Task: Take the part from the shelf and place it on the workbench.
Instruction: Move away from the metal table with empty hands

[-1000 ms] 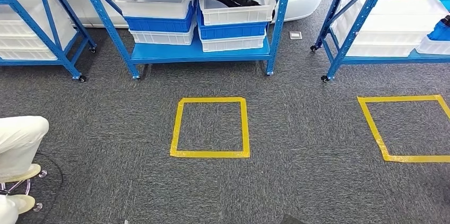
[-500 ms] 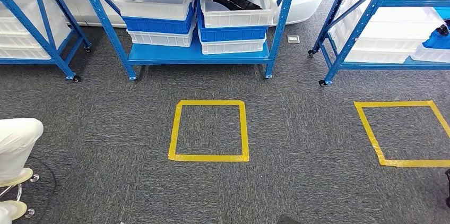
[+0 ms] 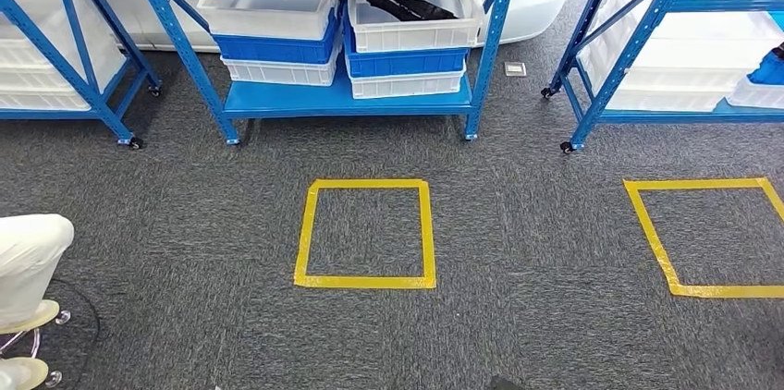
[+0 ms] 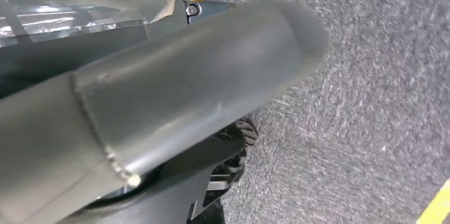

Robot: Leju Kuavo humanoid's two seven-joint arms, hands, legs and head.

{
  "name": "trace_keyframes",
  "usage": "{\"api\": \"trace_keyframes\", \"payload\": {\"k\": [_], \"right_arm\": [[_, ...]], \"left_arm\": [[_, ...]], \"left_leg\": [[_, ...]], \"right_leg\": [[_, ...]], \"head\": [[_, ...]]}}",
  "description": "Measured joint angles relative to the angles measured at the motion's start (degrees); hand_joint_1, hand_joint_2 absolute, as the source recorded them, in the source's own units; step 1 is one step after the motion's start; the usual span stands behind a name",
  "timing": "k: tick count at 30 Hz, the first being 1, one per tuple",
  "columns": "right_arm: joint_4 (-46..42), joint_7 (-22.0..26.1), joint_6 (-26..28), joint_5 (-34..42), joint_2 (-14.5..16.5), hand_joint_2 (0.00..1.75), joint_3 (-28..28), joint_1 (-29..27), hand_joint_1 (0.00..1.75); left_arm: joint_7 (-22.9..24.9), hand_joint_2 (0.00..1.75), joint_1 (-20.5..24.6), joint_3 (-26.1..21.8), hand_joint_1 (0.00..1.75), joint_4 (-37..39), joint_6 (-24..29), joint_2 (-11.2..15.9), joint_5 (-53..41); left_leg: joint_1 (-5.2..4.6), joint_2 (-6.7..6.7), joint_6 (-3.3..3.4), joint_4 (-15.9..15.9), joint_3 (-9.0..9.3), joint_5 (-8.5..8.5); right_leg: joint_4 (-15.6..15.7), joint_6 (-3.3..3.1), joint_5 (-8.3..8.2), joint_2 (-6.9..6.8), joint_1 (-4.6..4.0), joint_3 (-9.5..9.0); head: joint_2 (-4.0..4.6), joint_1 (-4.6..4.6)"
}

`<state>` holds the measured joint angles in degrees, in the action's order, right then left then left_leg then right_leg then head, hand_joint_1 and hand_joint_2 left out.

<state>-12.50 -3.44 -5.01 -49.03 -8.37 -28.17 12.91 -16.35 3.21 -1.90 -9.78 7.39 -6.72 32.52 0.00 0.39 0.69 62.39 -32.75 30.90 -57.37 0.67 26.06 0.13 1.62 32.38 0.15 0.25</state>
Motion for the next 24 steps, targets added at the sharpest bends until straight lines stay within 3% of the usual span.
{"api": "trace_keyframes", "payload": {"k": [2, 3, 4, 5, 7, 9, 10, 13, 14, 15, 17, 19, 20, 22, 24], "right_arm": [[0.0, -0.1, 0.1, -0.1, 0.0, 0.0, 0.4, -0.1, 0.0], [0.0, -0.1, 0.2, -0.2, 0.0, 0.0, 0.7, -0.2, 0.0], [0.0, -0.1, 0.2, -0.3, 0.0, 0.0, 1.0, -0.4, 0.0], [0.0, -0.1, 0.2, -0.5, 0.0, 0.0, 1.2, -0.6, 0.0], [0.0, -0.1, 0.3, -0.9, 0.1, 0.0, 1.7, -1.0, 0.0], [0.0, 0.0, 0.3, -1.1, 0.1, 0.0, 2.2, -1.0, 0.0], [0.0, 0.0, 0.3, -1.2, 0.1, 0.0, 2.5, -1.0, 0.0], [-0.1, 0.0, 0.3, -1.4, 0.1, 0.0, 2.9, -1.1, 0.0], [-0.1, 0.0, 0.3, -1.5, 0.1, 0.0, 3.0, -1.1, 0.0], [-0.1, 0.0, 0.3, -1.7, 0.2, 0.0, 3.1, -1.1, 0.0], [-0.1, 0.0, 0.3, -2.2, 0.2, 0.0, 3.4, -1.1, 0.0], [-0.1, 0.0, 0.3, -2.7, 0.1, 0.0, 3.9, -1.5, 0.0], [-0.1, 0.0, 0.3, -2.9, 0.1, 0.0, 4.1, -1.7, 0.0], [-0.1, 0.1, 0.3, -3.1, 0.1, 0.0, 4.3, -1.8, 0.0], [-0.1, 0.1, 0.3, -3.3, 0.2, 0.0, 4.5, -1.7, 0.0]], "left_arm": [[0.0, 0.0, -0.1, 0.0, 0.0, 0.0, -0.3, 0.0, -0.3], [0.1, 0.0, -0.1, 0.0, 0.0, 0.0, -0.5, 0.0, -0.5], [0.1, 0.0, -0.2, 0.0, 0.0, 0.0, -0.6, 0.0, -0.6], [0.1, 0.0, -0.2, 0.0, 0.0, 0.0, -0.6, 0.0, -0.7], [0.2, 0.0, -0.2, 0.0, 0.0, 0.0, -0.7, 0.1, -0.7], [0.2, 0.0, -0.1, 0.0, 0.0, 0.0, -0.7, 0.1, -0.7], [0.2, 0.0, -0.1, 0.0, 0.0, 0.0, -0.7, 0.1, -0.7], [0.3, 0.0, -0.1, 0.0, 0.0, 0.0, -0.7, 0.2, -0.8], [0.3, 0.0, -0.1, 0.0, 0.0, 0.0, -0.7, 0.2, -0.8], [0.3, 0.0, -0.1, 0.0, 0.0, 0.0, -0.7, 0.2, -0.8], [0.3, 0.0, -0.1, 0.0, 0.0, 0.0, -0.7, 0.2, -0.8], [0.3, 0.0, -0.1, 0.0, 0.0, 0.0, -0.7, 0.2, -0.8], [0.3, 0.0, -0.2, 0.0, 0.0, 0.0, -0.7, 0.1, -0.8], [0.3, 0.0, -0.2, 0.0, 0.0, 0.0, -0.7, 0.1, -0.8], [0.4, 0.0, -0.1, 0.0, 0.0, 0.0, -0.7, 0.2, -0.8]], "left_leg": [[0.46, -0.05, -0.71, 7.6, -4.24, 3.11], [0.74, -0.08, -1.0, 10.5, -6.19, 3.73], [0.99, -0.13, -1.24, 11.8, -7.4, 3.36], [1.25, -0.18, -1.44, 10.6, -7.34, 1.64], [1.68, -0.25, -1.72, 3.7, -4.74, -3.07], [1.67, -0.17, -1.59, -2.2, -2.1, -5.41], [1.48, -0.11, -1.19, -3.4, -1.57, -5.35], [0.98, 0.07, 0.91, -4.0, -0.9, -4.64], [0.87, 0.1, 1.51, -4.1, -0.45, -4.56], [0.71, 0.12, 1.91, -4.0, -0.03, -4.43], [0.2, 0.11, 2.47, -3.9, 0.36, -3.85], [-0.34, 0.16, 2.83, -3.6, 0.83, -3.04], [-0.56, 0.21, 2.91, -3.4, 1.2, -2.57], [-0.76, 0.26, 2.83, -3.2, 2.25, -1.61], [-0.7, 0.22, 2.43, -3.5, 3.18, -0.96]], "right_leg": [[0.0, -0.58, 0.46, -0.04, 0.02, -0.45], [0.0, -0.66, 0.68, -0.04, 0.06, -0.69], [0.0, -0.65, 0.9, -0.01, 0.12, -0.94], [0.0, -0.5, 1.2, 0.04, 0.24, -1.34], [0.0, 0.1, 1.92, 0.19, 0.48, -2.17], [0.0, 0.95, 2.67, 0.33, 0.21, -2.54], [0.1, 1.44, 2.82, 0.36, 0.06, -2.75], [-0.2, 3.02, 2.65, 0.26, 0.06, -3.65], [-1.1, 3.2, 2.99, 0.17, 0.13, -3.4], [-2.6, 2.98, 3.81, 0.07, 0.2, -2.54], [-8.1, 2.26, 5.7, 0.0, 0.21, 0.92], [-11.6, 2.26, 6.16, 0.0, -0.06, 4.14], [-10.7, 2.61, 5.14, 0.0, -0.21, 4.5], [-5.6, 2.93, 1.83, -0.03, -0.49, 2.95], [-2.3, 2.16, 0.71, -0.16, -1.18, 1.63]], "head": [[0.0, 0.09], [0.0, 0.08], [0.0, 0.09], [0.0, 0.09], [0.0, 0.11], [0.0, 0.15], [0.0, 0.16], [-0.01, 0.13], [0.0, 0.06], [0.0, -0.06], [0.0, -0.15], [0.0, -0.16], [-0.01, -0.16], [-0.01, -0.1], [-0.01, -0.19]]}}
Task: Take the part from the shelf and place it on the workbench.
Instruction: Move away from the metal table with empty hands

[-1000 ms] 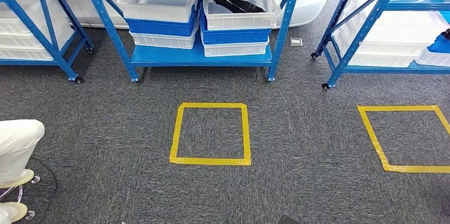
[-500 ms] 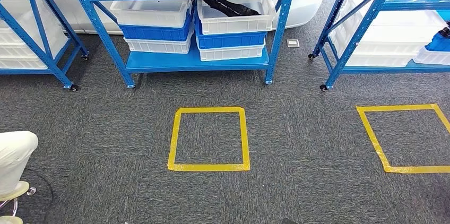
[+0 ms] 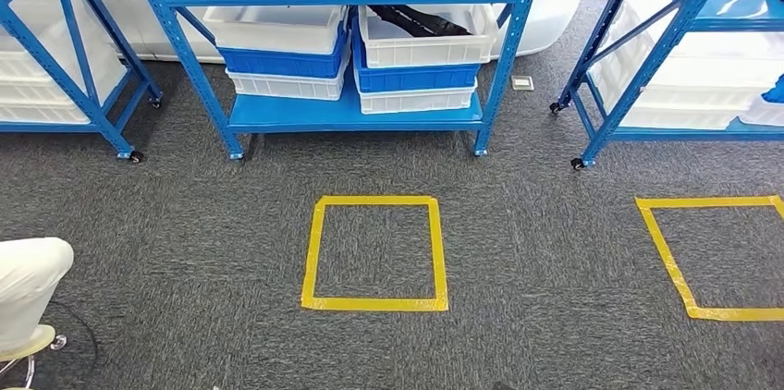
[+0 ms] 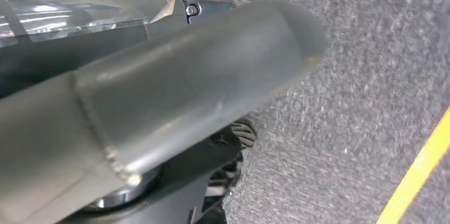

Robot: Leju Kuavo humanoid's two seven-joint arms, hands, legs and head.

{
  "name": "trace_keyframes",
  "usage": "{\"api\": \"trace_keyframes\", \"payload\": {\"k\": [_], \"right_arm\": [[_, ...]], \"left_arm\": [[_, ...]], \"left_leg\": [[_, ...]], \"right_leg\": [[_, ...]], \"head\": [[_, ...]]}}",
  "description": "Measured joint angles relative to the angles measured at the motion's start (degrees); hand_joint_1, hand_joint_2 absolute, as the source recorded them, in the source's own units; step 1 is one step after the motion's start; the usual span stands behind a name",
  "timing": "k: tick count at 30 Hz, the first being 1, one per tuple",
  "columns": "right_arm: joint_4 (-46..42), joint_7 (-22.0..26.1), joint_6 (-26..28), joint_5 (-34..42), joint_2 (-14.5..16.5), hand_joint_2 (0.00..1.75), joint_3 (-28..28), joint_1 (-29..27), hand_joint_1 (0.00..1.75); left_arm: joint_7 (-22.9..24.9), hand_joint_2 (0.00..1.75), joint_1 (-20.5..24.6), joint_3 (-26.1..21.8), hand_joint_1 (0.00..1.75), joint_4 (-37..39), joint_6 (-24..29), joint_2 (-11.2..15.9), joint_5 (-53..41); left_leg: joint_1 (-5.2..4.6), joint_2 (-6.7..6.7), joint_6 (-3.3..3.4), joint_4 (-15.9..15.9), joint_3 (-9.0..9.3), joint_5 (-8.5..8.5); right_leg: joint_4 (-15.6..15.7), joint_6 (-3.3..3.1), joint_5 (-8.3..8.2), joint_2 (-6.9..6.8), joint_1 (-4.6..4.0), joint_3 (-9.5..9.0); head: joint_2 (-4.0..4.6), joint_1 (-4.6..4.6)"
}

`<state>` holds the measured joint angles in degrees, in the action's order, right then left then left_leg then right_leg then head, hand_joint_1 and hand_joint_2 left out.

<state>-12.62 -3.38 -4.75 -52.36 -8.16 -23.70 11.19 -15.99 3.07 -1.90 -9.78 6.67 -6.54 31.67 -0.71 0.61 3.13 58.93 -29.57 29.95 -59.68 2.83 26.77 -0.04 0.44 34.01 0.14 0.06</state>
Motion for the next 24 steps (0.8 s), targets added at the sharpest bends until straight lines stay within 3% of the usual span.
{"api": "trace_keyframes", "payload": {"k": [2, 5, 7, 9, 10, 11, 12, 14, 16, 20, 22, 24], "right_arm": [[0.0, 0.0, 0.0, -0.2, 0.0, 0.0, 0.2, 0.1, 0.0], [0.0, 0.0, 0.0, -0.3, -0.1, 0.0, 0.6, 0.0, 0.0], [-0.1, 0.0, 0.0, -0.5, -0.1, 0.0, 0.8, 0.0, 0.0], [-0.1, 0.0, 0.0, -0.8, -0.1, 0.0, 0.9, 0.0, 0.0], [-0.1, 0.0, 0.0, -1.0, 0.0, 0.0, 1.0, 0.0, 0.0], [-0.1, 0.0, 0.0, -1.1, 0.0, 0.0, 1.1, 0.0, 0.0], [-0.1, 0.0, -0.1, -1.3, 0.0, 0.0, 1.2, -0.1, 0.0], [-0.1, 0.0, -0.2, -1.6, 0.0, 0.0, 1.3, 0.0, 0.0], [-0.1, 0.0, -0.5, -1.8, 0.0, 0.0, 1.4, 0.2, 0.0], [-0.2, 0.0, -0.8, -2.3, 0.1, 0.0, 1.8, 0.7, 0.0], [-0.2, 0.1, -0.9, -2.6, 0.1, 0.0, 2.2, 0.8, 0.0], [-0.2, 0.1, -0.9, -2.7, 0.1, 0.0, 2.6, 0.7, 0.0]], "left_arm": [[0.0, 0.0, 0.0, 0.0, 0.0, 0.0, 0.0, 0.0, 0.0], [0.0, 0.0, 0.1, 0.0, 0.0, 0.0, 0.0, 0.0, 0.0], [0.0, 0.0, 0.2, 0.0, 0.0, 0.0, 0.0, 0.0, 0.0], [0.0, 0.0, 0.1, 0.0, 0.0, 0.0, 0.0, 0.0, 0.0], [0.0, 0.0, 0.0, 0.0, 0.0, 0.0, 0.0, 0.0, 0.1], [0.1, 0.0, 0.0, 0.0, 0.0, 0.0, 0.0, 0.0, 0.1], [0.1, 0.0, -0.1, 0.0, 0.0, 0.0, 0.0, 0.1, 0.1], [0.1, 0.0, -0.1, 0.0, 0.0, 0.0, 0.1, 0.1, 0.1], [0.1, 0.0, -0.1, 0.0, 0.0, 0.0, 0.2, 0.1, 0.2], [0.2, 0.0, -0.1, 0.0, 0.0, 0.0, 0.2, 0.0, 0.1], [0.1, 0.0, 0.1, 0.0, 0.0, 0.0, 0.1, 0.0, -0.1], [0.1, 0.0, 0.1, 0.0, 0.0, 0.0, 0.0, 0.0, -0.3]], "left_leg": [[0.01, -0.09, -0.63, -0.1, 0.61, 0.24], [0.08, -0.17, -1.5, 1.6, 0.18, 0.82], [0.42, -0.23, -2.18, 6.7, -2.86, 2.0], [0.86, -0.27, -2.8, 13.2, -7.8, 4.09], [1.06, -0.32, -3.03, 15.0, -9.88, 4.85], [1.23, -0.37, -3.18, 15.1, -11.19, 4.8], [1.36, -0.42, -3.24, 13.4, -11.48, 3.45], [1.45, -0.53, -3.03, 6.8, -10.33, -2.19], [1.25, -0.56, -2.38, 2.4, -9.06, -4.94], [0.98, -0.22, -0.44, 0.9, -7.08, -4.77], [0.97, -0.22, 0.32, 0.7, -5.9, -4.46], [0.88, -0.11, 0.66, 0.8, -5.35, -3.76]], "right_leg": [[0.7, -1.36, 0.57, -0.04, -0.63, -0.43], [1.4, -2.77, 0.71, 0.2, 0.03, -2.03], [1.5, -3.42, 1.08, 0.23, 0.29, -3.01], [1.5, -3.75, 1.72, 0.24, 0.31, -3.65], [1.5, -3.73, 2.15, 0.29, 0.33, -4.07], [1.5, -3.63, 2.61, 0.35, 0.38, -4.61], [1.5, -3.48, 3.11, 0.42, 0.45, -5.28], [1.5, -2.99, 4.26, 0.49, 0.53, -6.56], [1.8, -2.25, 5.37, 0.55, 0.3, -7.3], [0.2, -0.51, 5.75, 0.45, 0.0, -8.68], [-4.7, -0.59, 7.05, 0.41, 0.21, -5.88], [-11.1, -1.11, 9.33, 0.4, 0.27, -1.21]], "head": [[0.0, -0.04], [0.01, 0.15], [0.01, 0.34], [0.01, 0.43], [0.01, 0.44], [0.01, 0.44], [0.01, 0.44], [0.01, 0.46], [0.01, 0.48], [0.0, 0.52], [0.01, 0.45], [0.01, 0.37]]}}
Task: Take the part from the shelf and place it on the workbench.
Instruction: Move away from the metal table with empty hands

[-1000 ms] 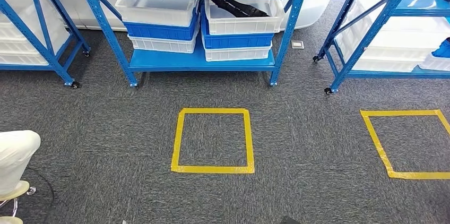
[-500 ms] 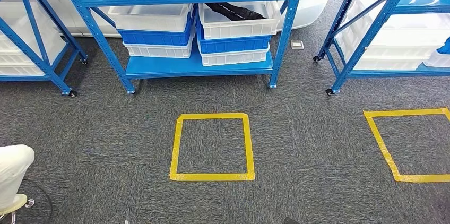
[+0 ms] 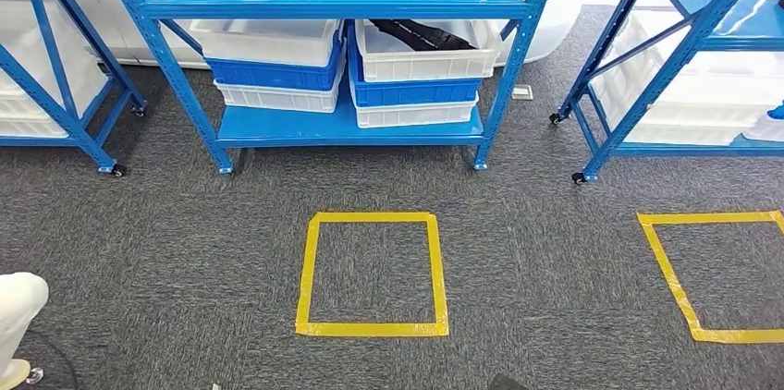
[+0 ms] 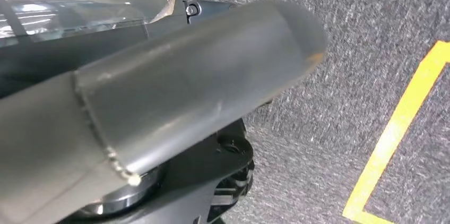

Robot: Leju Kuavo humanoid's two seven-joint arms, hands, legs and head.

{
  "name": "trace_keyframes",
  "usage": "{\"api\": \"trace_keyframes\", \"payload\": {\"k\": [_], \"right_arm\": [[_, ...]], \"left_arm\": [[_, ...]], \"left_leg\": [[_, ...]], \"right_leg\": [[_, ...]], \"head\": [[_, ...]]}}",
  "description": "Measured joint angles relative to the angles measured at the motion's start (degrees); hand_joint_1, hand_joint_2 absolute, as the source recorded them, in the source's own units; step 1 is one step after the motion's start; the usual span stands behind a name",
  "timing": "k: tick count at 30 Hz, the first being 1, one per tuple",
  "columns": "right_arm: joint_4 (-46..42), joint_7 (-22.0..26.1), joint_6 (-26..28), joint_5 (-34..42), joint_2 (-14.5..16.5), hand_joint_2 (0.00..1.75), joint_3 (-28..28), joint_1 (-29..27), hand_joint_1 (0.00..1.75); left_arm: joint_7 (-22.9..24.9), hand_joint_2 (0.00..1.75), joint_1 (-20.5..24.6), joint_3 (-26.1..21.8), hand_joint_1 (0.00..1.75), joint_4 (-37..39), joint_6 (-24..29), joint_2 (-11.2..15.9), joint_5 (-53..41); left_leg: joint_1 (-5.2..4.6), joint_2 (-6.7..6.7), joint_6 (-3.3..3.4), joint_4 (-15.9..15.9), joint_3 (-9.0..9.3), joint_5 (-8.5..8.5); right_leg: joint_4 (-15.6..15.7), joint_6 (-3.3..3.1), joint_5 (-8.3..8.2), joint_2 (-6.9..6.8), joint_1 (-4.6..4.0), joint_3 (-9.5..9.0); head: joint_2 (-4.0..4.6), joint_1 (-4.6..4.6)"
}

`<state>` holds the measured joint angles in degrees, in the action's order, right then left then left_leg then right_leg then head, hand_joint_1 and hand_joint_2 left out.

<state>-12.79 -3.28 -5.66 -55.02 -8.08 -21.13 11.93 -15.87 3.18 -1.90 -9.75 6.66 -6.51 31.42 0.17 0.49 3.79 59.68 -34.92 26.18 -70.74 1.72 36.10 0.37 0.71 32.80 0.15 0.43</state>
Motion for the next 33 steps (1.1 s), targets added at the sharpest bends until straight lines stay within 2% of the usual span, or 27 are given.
{"api": "trace_keyframes", "payload": {"k": [1, 2, 3, 4, 5, 6, 7, 8, 9, 11, 13, 16, 17, 18, 19, 21, 22, 23, 26, 27, 28, 29, 31, 32, 33], "right_arm": [[0.0, 0.0, 0.0, 0.0, 0.0, 0.0, 0.2, -0.1, 0.0], [0.0, 0.0, 0.0, 0.0, 0.0, 0.0, 0.3, -0.3, 0.0], [0.0, 0.0, 0.0, 0.0, 0.0, 0.0, 0.4, -0.5, 0.0], [0.0, 0.0, 0.0, 0.0, 0.0, 0.0, 0.5, -0.5, 0.0], [0.0, 0.0, 0.0, 0.0, 0.0, 0.0, 0.6, -0.6, 0.0], [0.0, 0.0, 0.0, 0.0, -0.1, 0.0, 0.6, -0.6, 0.0], [0.0, 0.0, 0.0, 0.0, -0.1, 0.0, 0.7, -0.6, 0.0], [0.0, 0.0, 0.0, 0.0, -0.1, 0.0, 0.7, -0.6, 0.0], [0.0, 0.0, 0.0, 0.0, -0.2, 0.0, 0.8, -0.6, 0.0], [0.0, 0.0, 0.0, -0.1, -0.2, 0.0, 1.1, -0.6, 0.0], [0.0, 0.0, 0.0, -0.1, -0.2, 0.0, 1.3, -0.5, 0.0], [0.0, 0.0, 0.0, -0.1, -0.2, 0.0, 1.4, -0.4, 0.0], [0.0, 0.0, 0.0, -0.2, -0.2, 0.0, 1.5, -0.4, 0.0], [0.0, 0.0, 0.0, -0.2, -0.1, 0.0, 1.6, -0.5, 0.0], [0.0, 0.0, 0.0, -0.3, -0.1, 0.0, 1.6, -0.5, 0.0], [-0.1, 0.0, 0.0, -0.4, 0.0, 0.0, 1.7, -0.6, 0.0], [-0.1, 0.0, 0.0, -0.5, 0.0, 0.0, 1.8, -0.5, 0.0], [-0.1, 0.0, 0.0, -0.5, 0.0, 0.0, 2.0, -0.5, 0.0], [-0.2, 0.0, 0.1, -0.6, 0.0, 0.0, 2.2, -0.3, 0.0], [-0.2, 0.0, 0.1, -0.7, 0.0, 0.0, 2.3, -0.2, 0.0], [-0.2, 0.0, 0.1, -0.7, 0.0, 0.0, 2.4, -0.1, 0.0], [-0.2, 0.0, 0.1, -0.7, 0.1, 0.0, 2.5, 0.1, 0.0], [-0.2, 0.0, 0.1, -0.8, 0.1, 0.0, 2.5, 0.2, 0.0], [-0.2, 0.0, 0.1, -0.9, 0.1, 0.0, 2.5, 0.0, 0.0], [-0.2, 0.0, 0.1, -0.9, 0.1, 0.0, 2.6, -0.1, 0.0]], "left_arm": [[0.0, 0.0, -0.1, 0.0, 0.0, 0.0, 0.0, 0.0, 0.0], [0.0, 0.0, -0.2, 0.0, 0.0, 0.0, 0.0, 0.0, -0.1], [0.0, 0.0, -0.2, 0.0, 0.0, 0.0, 0.0, 0.0, -0.1], [0.0, 0.0, -0.2, 0.0, 0.0, 0.0, 0.0, 0.0, -0.1], [0.0, 0.0, -0.2, 0.0, 0.0, 0.0, 0.0, -0.1, -0.1], [0.0, 0.0, -0.2, 0.0, 0.0, 0.0, 0.0, -0.1, -0.1], [0.0, 0.0, -0.2, 0.0, 0.0, 0.0, 0.0, -0.1, -0.1], [0.0, 0.0, -0.2, 0.0, 0.0, 0.1, 0.0, -0.1, -0.1], [0.0, 0.0, -0.2, 0.0, 0.0, 0.1, 0.0, -0.1, -0.1], [-0.1, 0.0, -0.2, 0.0, 0.0, 0.0, 0.0, -0.1, -0.1], [-0.1, 0.0, 0.0, 0.0, 0.0, 0.0, 0.0, 0.0, -0.2], [-0.1, 0.0, 0.0, 0.0, 0.0, 0.0, -0.1, 0.0, -0.2], [-0.1, 0.0, -0.1, 0.0, 0.0, 0.0, -0.1, 0.0, -0.3], [-0.1, 0.0, -0.1, 0.0, 0.0, 0.0, -0.1, 0.0, -0.4], [-0.1, 0.0, -0.1, 0.0, 0.0, 0.0, -0.1, 0.0, -0.5], [-0.1, 0.0, -0.2, 0.0, 0.0, 0.0, -0.1, 0.1, -0.6], [-0.1, 0.0, -0.2, 0.0, 0.0, 0.1, -0.2, 0.1, -0.6], [0.0, 0.0, -0.2, 0.0, 0.0, 0.1, -0.2, 0.1, -0.7], [0.0, 0.0, -0.1, 0.1, 0.0, 0.0, -0.3, 0.1, -0.7], [0.0, 0.0, -0.1, 0.0, 0.0, 0.0, -0.3, 0.0, -0.7], [0.0, 0.0, 0.0, 0.0, 0.0, 0.0, -0.4, 0.0, -0.7], [0.0, 0.0, 0.1, 0.0, 0.0, 0.0, -0.5, 0.0, -0.7], [0.0, 0.0, 0.2, 0.0, 0.0, 0.0, -0.5, 0.0, -0.7], [0.0, 0.0, 0.2, 0.0, 0.0, 0.0, -0.6, 0.0, -0.6], [0.0, 0.0, 0.1, 0.0, 0.0, 0.0, -0.6, 0.0, -0.6]], "left_leg": [[-0.04, 0.11, 0.02, 0.0, 0.41, 0.44], [-0.06, 0.22, 0.0, 0.0, 0.93, 0.9], [-0.08, 0.32, -0.06, 0.0, 1.61, 1.44], [-0.09, 0.39, -0.17, 0.0, 2.37, 2.0], [-0.1, 0.41, -0.33, 0.0, 3.0, 2.56], [-0.15, 0.46, -0.56, 0.0, 3.7, 3.12], [-0.22, 0.49, -0.91, 0.0, 4.2, 3.66], [-0.29, 0.5, -1.29, 0.0, 4.65, 3.94], [-0.37, 0.49, -1.66, 0.1, 5.09, 4.08], [-0.36, 0.3, -2.3, 0.8, 5.32, 4.38], [-0.18, 0.06, -2.82, 3.7, 3.86, 5.59], [0.16, -0.08, -3.54, 12.7, -2.78, 9.03], [0.25, -0.11, -3.68, 14.3, -4.75, 9.89], [0.31, -0.16, -3.75, 13.8, -5.77, 9.75], [0.36, -0.21, -3.66, 11.6, -5.92, 8.2], [0.23, -0.29, -3.11, 5.4, -5.1, 2.31], [0.08, -0.23, -2.75, 3.1, -4.63, -0.01], [-0.09, -0.17, -2.41, 1.9, -4.17, -1.39], [-0.23, 0.05, -1.34, 0.5, -2.37, -1.68], [-0.16, 0.08, -1.02, 0.0, -1.63, -1.62], [-0.08, 0.07, -0.72, -0.3, -0.86, -1.47], [-0.04, 0.06, -0.49, -0.4, -0.38, -1.23], [-0.03, 0.18, -0.2, -0.5, 0.21, -0.5], [-0.02, 0.28, -0.22, -0.5, 0.65, -0.04], [0.01, 0.42, -0.3, -0.5, 1.22, 0.48]], "right_leg": [[-2.0, -0.04, 0.97, 0.0, -0.02, 2.1], [-2.2, 0.18, 1.15, 0.0, -0.03, 3.33], [-0.9, 0.65, 0.41, -0.01, -0.04, 3.85], [2.2, 1.28, -1.54, -0.03, -0.04, 3.48], [5.7, 1.82, -4.38, -0.13, -0.04, 2.8], [8.6, 1.86, -6.39, -0.41, -0.13, 2.23], [10.4, 1.52, -7.84, -0.69, -0.34, 1.76], [11.2, 0.83, -8.54, -0.9, -0.52, 1.45], [11.5, -0.05, -8.22, -1.0, -0.65, 1.18], [12.2, -1.12, -8.48, -0.75, -0.16, -0.2], [12.4, -1.8, -8.19, -0.6, 0.29, -1.52], [12.5, -2.37, -7.11, -0.45, 0.21, -2.78], [12.5, -2.4, -6.61, -0.36, 0.2, -3.3], [12.5, -2.34, -6.05, -0.25, 0.2, -3.98], [12.5, -2.24, -5.43, -0.17, 0.21, -4.78], [12.5, -1.88, -4.05, -0.05, 0.11, -6.34], [12.6, -1.58, -3.37, 0.02, 0.0, -6.84], [12.8, -1.24, -2.86, 0.08, -0.2, -7.22], [12.4, 0.09, -3.0, 0.14, -0.6, -8.47], [11.2, 0.42, -3.14, 0.12, -0.55, -8.33], [9.4, 0.52, -2.85, 0.09, -0.46, -7.36], [6.6, 0.39, -2.16, 0.06, -0.27, -5.49], [0.7, 0.1, 0.13, 0.05, -0.13, -0.57], [-1.0, 0.15, 1.17, 0.05, -0.03, 1.56], [-0.8, 0.43, 1.37, 0.04, 0.12, 2.78]], "head": [[0.0, 0.01], [-0.01, 0.01], [-0.01, 0.01], [-0.01, 0.01], [-0.01, -0.03], [0.0, -0.06], [-0.01, -0.08], [-0.01, -0.09], [-0.01, -0.14], [0.0, -0.16], [0.0, 0.02], [-0.01, 0.17], [-0.01, 0.2], [-0.01, 0.2], [0.0, 0.2], [0.0, 0.16], [0.0, 0.17], [0.0, 0.17], [-0.01, 0.17], [-0.01, 0.12], [-0.01, 0.11], [-0.01, 0.08], [0.0, 0.06], [0.0, 0.06], [-0.01, 0.05]]}}
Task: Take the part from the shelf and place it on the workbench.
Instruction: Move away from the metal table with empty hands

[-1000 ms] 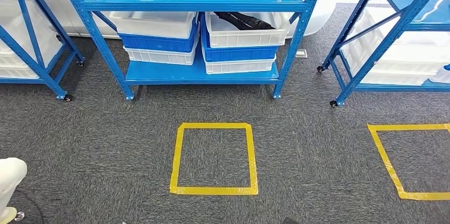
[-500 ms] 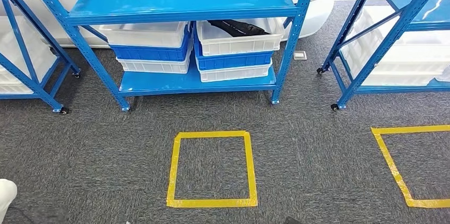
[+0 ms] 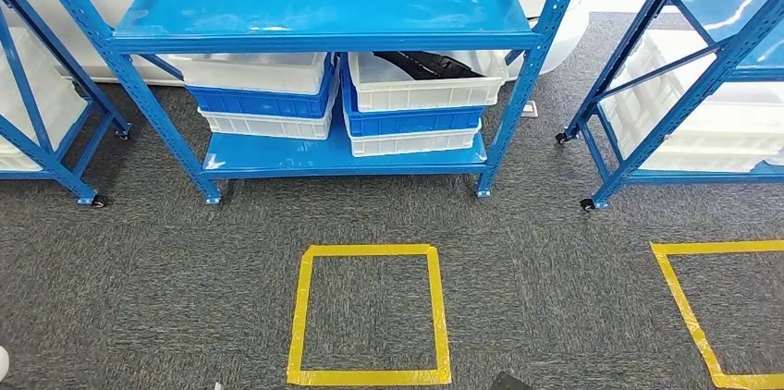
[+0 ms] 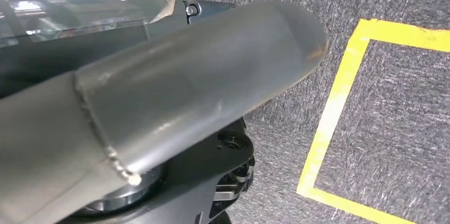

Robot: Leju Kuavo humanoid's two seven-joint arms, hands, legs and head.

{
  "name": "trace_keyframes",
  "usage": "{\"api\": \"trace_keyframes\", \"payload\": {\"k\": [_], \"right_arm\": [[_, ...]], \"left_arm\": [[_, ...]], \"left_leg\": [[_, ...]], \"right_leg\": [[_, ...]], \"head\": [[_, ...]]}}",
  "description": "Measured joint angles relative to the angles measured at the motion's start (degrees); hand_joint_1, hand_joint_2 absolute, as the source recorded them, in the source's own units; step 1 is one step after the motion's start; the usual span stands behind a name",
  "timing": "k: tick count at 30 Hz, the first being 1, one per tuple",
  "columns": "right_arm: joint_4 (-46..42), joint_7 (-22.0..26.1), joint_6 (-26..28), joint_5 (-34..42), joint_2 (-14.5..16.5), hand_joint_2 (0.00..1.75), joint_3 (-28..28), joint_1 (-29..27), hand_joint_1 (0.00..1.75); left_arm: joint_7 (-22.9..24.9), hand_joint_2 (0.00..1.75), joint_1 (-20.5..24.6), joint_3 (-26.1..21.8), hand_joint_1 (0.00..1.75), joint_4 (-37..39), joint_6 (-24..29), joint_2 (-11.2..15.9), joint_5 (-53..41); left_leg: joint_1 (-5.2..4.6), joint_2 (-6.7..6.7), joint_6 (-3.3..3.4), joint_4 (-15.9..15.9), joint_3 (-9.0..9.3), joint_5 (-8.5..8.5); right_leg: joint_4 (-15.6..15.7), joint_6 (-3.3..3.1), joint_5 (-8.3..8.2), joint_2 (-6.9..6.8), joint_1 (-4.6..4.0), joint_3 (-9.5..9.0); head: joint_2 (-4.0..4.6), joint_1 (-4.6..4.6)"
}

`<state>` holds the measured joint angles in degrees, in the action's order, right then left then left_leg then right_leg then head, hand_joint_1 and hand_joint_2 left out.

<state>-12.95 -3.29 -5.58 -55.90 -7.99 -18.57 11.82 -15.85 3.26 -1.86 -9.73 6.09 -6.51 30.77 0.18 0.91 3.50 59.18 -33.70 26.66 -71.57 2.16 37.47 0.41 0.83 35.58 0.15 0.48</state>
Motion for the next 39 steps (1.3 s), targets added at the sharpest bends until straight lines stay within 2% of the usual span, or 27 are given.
{"api": "trace_keyframes", "payload": {"k": [1, 3, 4, 5, 6, 7, 9, 10, 11, 14, 15, 16, 18, 20, 22, 25, 26, 27, 29, 30, 31, 33, 34, 35, 36, 37, 39], "right_arm": [[0.0, 0.0, 0.0, 0.0, 0.0, 0.0, 0.0, -0.1, 0.0], [0.0, 0.0, 0.0, 0.0, -0.1, 0.0, 0.0, -0.2, 0.0], [0.0, 0.0, 0.0, 0.0, -0.1, 0.0, 0.1, -0.2, 0.0], [0.0, 0.0, 0.0, 0.0, -0.1, 0.0, 0.1, -0.2, 0.0], [0.0, 0.0, 0.0, 0.0, -0.1, 0.0, 0.1, -0.2, 0.0], [0.0, 0.0, 0.0, -0.1, -0.1, 0.0, 0.1, -0.1, 0.0], [0.0, 0.0, 0.1, -0.3, -0.1, 0.0, 0.2, -0.1, 0.0], [0.0, 0.0, 0.1, -0.3, -0.1, 0.0, 0.3, -0.1, 0.0], [-0.1, 0.0, 0.1, -0.3, -0.1, 0.0, 0.4, 0.0, 0.0], [-0.1, 0.0, 0.2, -0.3, -0.1, 0.0, 0.4, 0.0, 0.0], [-0.1, 0.0, 0.2, -0.3, -0.1, 0.0, 0.4, -0.1, 0.0], [-0.1, 0.0, 0.2, -0.3, -0.1, 0.0, 0.4, -0.1, 0.0], [-0.1, 0.0, 0.2, -0.3, 0.0, 0.0, 0.4, -0.1, 0.0], [-0.2, 0.0, 0.2, -0.3, 0.1, 0.0, 0.4, -0.1, 0.0], [-0.2, 0.0, 0.2, -0.3, 0.1, 0.0, 0.4, 0.0, 0.0], [-0.3, 0.0, 0.2, -0.4, 0.1, 0.0, 0.5, 0.1, 0.0], [-0.3, 0.0, 0.2, -0.5, 0.0, 0.0, 0.5, 0.1, 0.0], [-0.4, 0.0, 0.3, -0.5, 0.0, 0.0, 0.5, 0.1, 0.0], [-0.4, 0.0, 0.2, -0.7, -0.1, 0.0, 0.5, 0.0, 0.0], [-0.4, 0.0, 0.2, -0.7, -0.2, 0.0, 0.6, -0.1, 0.0], [-0.4, 0.0, 0.2, -0.7, -0.2, 0.0, 0.6, -0.2, 0.0], [-0.4, 0.0, 0.2, -0.8, -0.3, 0.0, 0.6, -0.2, 0.0], [-0.4, 0.0, 0.2, -0.9, -0.3, 0.0, 0.6, -0.1, 0.0], [-0.4, 0.0, 0.1, -0.9, -0.4, 0.0, 0.6, 0.0, 0.0], [-0.4, 0.0, 0.1, -0.9, -0.4, 0.0, 0.6, 0.0, 0.0], [-0.4, 0.0, 0.1, -0.9, -0.4, 0.0, 0.6, 0.1, 0.0], [-0.4, 0.0, 0.1, -1.0, -0.4, 0.0, 0.6, 0.3, 0.0]], "left_arm": [[0.0, 0.0, -0.1, 0.0, 0.0, 0.0, 0.0, 0.0, 0.0], [0.0, 0.0, -0.1, 0.0, 0.0, 0.0, -0.1, 0.0, 0.0], [0.0, 0.0, -0.1, 0.0, 0.0, 0.0, -0.1, 0.0, 0.0], [0.0, 0.0, -0.1, 0.0, 0.0, 0.0, -0.1, 0.0, 0.0], [0.0, 0.0, -0.1, 0.0, 0.0, 0.0, -0.1, 0.0, 0.0], [0.0, 0.0, 0.0, 0.0, 0.0, 0.0, -0.3, 0.0, 0.0], [-0.1, 0.0, 0.1, 0.0, 0.0, 0.0, -0.6, 0.1, 0.0], [-0.1, 0.0, 0.1, 0.0, 0.0, 0.0, -0.7, 0.1, 0.0], [-0.1, 0.0, 0.2, 0.0, 0.0, 0.0, -0.8, 0.1, 0.0], [-0.2, 0.0, 0.1, 0.0, 0.0, 0.0, -0.8, 0.1, 0.0], [-0.2, 0.0, 0.1, 0.0, 0.0, 0.0, -0.8, 0.1, 0.0], [-0.2, 0.0, 0.0, 0.0, 0.0, 0.0, -0.8, 0.1, 0.0], [-0.2, 0.0, 0.0, 0.0, 0.0, 0.0, -0.8, 0.2, 0.0], [-0.2, 0.0, 0.0, 0.0, 0.0, 0.0, -0.8, 0.4, 0.0], [-0.2, 0.0, 0.0, 0.0, 0.0, 0.0, -0.8, 0.5, -0.1], [-0.2, 0.0, -0.1, 0.1, 0.0, 0.0, -1.0, 0.4, -0.1], [-0.2, 0.0, 0.0, 0.1, 0.0, 0.0, -1.1, 0.3, -0.1], [-0.3, 0.0, 0.1, 0.1, 0.0, 0.0, -1.2, 0.3, -0.1], [-0.3, 0.0, 0.2, 0.1, 0.0, 0.0, -1.3, 0.4, -0.1], [-0.3, 0.0, 0.2, 0.1, 0.0, 0.0, -1.3, 0.3, -0.1], [-0.3, 0.0, 0.2, 0.1, 0.0, 0.0, -1.3, 0.3, -0.1], [-0.3, 0.0, 0.1, 0.1, 0.0, 0.0, -1.4, 0.3, -0.1], [-0.3, 0.0, 0.2, 0.1, 0.0, 0.0, -1.4, 0.3, -0.1], [-0.3, 0.0, 0.2, 0.1, 0.0, 0.0, -1.4, 0.3, -0.1], [-0.3, 0.0, 0.3, 0.1, 0.0, 0.0, -1.4, 0.3, -0.1], [-0.3, 0.0, 0.4, 0.1, 0.0, 0.0, -1.4, 0.3, -0.1], [-0.3, 0.0, 0.5, 0.1, 0.0, 0.0, -1.4, 0.3, -0.1]], "left_leg": [[0.05, 0.12, -0.15, 0.0, 0.69, 0.55], [0.14, 0.26, -0.66, 0.0, 2.08, 1.68], [0.12, 0.29, -1.0, 0.0, 2.64, 2.21], [0.06, 0.29, -1.42, 0.0, 3.03, 2.72], [-0.02, 0.28, -1.82, 0.1, 3.34, 2.98], [-0.04, 0.24, -2.13, 0.1, 3.59, 3.13], [0.09, 0.02, -2.7, 1.1, 3.4, 3.49], [0.17, -0.15, -2.96, 2.7, 2.59, 4.08], [0.27, -0.31, -3.25, 5.4, 1.06, 5.04], [0.41, -0.49, -3.79, 15.0, -5.58, 8.23], [0.42, -0.5, -3.76, 15.8, -7.0, 7.89], [0.4, -0.5, -3.6, 14.7, -7.43, 6.37], [0.23, -0.56, -2.81, 8.1, -6.02, 0.76], [-0.32, -0.63, -1.91, 2.9, -4.33, -1.13], [-0.78, -0.55, -1.25, 1.7, -3.56, -0.3], [-0.46, -0.52, -0.49, 0.1, -1.74, -1.03], [-0.31, -0.55, -0.22, -0.4, -1.1, -0.98], [-0.27, -0.55, 0.02, -0.6, -0.63, -0.77], [-0.22, -0.4, 0.25, -0.7, 0.08, -0.03], [-0.21, -0.29, 0.22, -0.7, 0.47, 0.36], [-0.17, -0.17, 0.1, -0.6, 1.0, 0.83], [-0.07, 0.04, -0.33, -0.6, 2.18, 1.91], [-0.13, 0.13, -0.69, -0.6, 2.74, 2.5], [-0.2, 0.18, -1.05, -0.6, 3.14, 2.98], [-0.29, 0.22, -1.38, -0.6, 3.37, 3.31], [-0.32, 0.24, -1.63, -0.7, 3.62, 3.5], [-0.13, 0.14, -2.14, -0.7, 3.78, 3.95]], "right_leg": [[1.8, 0.53, -0.99, -0.02, 0.22, 0.43], [7.9, 2.07, -6.09, -0.24, 0.66, -0.29], [10.4, 2.18, -8.15, -0.53, 0.58, -0.73], [11.9, 1.84, -9.65, -0.75, 0.4, -1.15], [12.3, 1.02, -10.27, -0.92, 0.17, -1.26], [12.5, 0.08, -10.07, -0.94, 0.02, -1.61], [12.8, -0.87, -10.16, -0.72, 0.37, -2.45], [12.8, -1.2, -10.02, -0.67, 0.55, -2.98], [12.9, -1.5, -9.81, -0.63, 0.62, -3.29], [12.9, -2.31, -9.04, -0.57, 0.38, -3.93], [12.9, -2.43, -8.7, -0.49, 0.3, -4.3], [12.9, -2.45, -8.31, -0.41, 0.22, -4.8], [13.0, -2.33, -7.38, -0.28, 0.1, -5.84], [13.0, -1.88, -6.58, -0.2, -0.11, -6.55], [13.3, -1.21, -5.97, -0.2, -0.4, -6.78], [12.5, -0.49, -4.85, -0.35, -0.86, -7.08], [10.3, -0.47, -3.93, -0.39, -0.84, -6.14], [7.0, -0.55, -2.84, -0.41, -0.59, -4.33], [0.2, -0.36, -1.22, -0.4, -0.39, 0.41], [-1.4, 0.03, -1.43, -0.4, -0.26, 2.03], [-0.6, 0.7, -2.83, -0.4, -0.06, 2.62], [5.9, 2.07, -7.53, -0.47, 0.45, 1.14], [9.4, 2.39, -9.57, -0.51, 0.45, -0.11], [11.7, 2.22, -10.67, -0.52, 0.39, -1.0], [12.7, 1.73, -10.98, -0.52, 0.26, -1.47], [12.8, 1.16, -10.77, -0.46, 0.05, -1.69], [13.0, 0.29, -10.5, -0.39, 0.39, -2.07]], "head": [[-0.01, -0.01], [-0.01, -0.04], [-0.01, -0.1], [0.0, -0.08], [-0.01, -0.06], [0.0, -0.02], [-0.01, 0.08], [-0.01, 0.13], [-0.01, 0.17], [0.01, 0.18], [0.01, 0.19], [0.01, 0.2], [0.0, 0.2], [-0.01, 0.12], [0.0, 0.01], [0.01, -0.1], [0.0, -0.15], [0.0, -0.2], [-0.01, -0.22], [0.0, -0.22], [0.0, -0.22], [0.0, -0.26], [0.01, -0.32], [0.01, -0.32], [0.01, -0.27], [0.0, -0.22], [0.0, -0.09]]}}
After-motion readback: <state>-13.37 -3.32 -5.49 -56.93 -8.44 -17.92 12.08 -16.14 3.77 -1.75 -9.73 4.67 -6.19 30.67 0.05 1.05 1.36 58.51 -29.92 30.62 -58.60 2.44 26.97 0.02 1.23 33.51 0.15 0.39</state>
